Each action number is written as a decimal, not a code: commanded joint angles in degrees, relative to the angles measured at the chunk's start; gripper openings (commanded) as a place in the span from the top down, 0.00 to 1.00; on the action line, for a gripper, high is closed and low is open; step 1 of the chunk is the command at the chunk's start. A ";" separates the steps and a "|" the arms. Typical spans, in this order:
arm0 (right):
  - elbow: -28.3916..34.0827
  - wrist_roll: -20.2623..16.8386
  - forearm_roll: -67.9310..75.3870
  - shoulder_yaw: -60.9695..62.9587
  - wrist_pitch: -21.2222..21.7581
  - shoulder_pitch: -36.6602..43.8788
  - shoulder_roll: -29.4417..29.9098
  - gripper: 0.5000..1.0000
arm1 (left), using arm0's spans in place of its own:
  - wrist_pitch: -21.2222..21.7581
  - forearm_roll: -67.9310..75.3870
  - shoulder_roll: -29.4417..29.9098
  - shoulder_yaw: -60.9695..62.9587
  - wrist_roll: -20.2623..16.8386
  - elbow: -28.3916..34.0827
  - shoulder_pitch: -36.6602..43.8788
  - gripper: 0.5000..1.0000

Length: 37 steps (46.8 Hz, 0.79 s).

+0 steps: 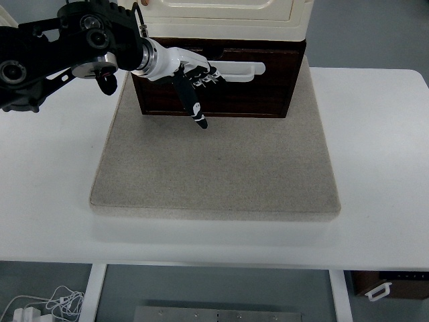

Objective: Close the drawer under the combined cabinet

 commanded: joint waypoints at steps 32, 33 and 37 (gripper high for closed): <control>0.00 0.00 0.00 0.00 0.00 0.02 0.00 0.10 | 1.34 1.58 -0.10 -0.09 -0.29 0.11 0.00 0.00; 0.00 0.00 0.00 0.00 0.00 -0.07 0.00 0.10 | 1.34 1.58 -0.10 -0.09 -0.29 0.02 0.08 0.00; 0.00 0.00 0.00 0.00 0.00 0.01 0.00 0.10 | 1.17 1.23 -0.01 -0.26 -0.46 -0.07 0.17 0.00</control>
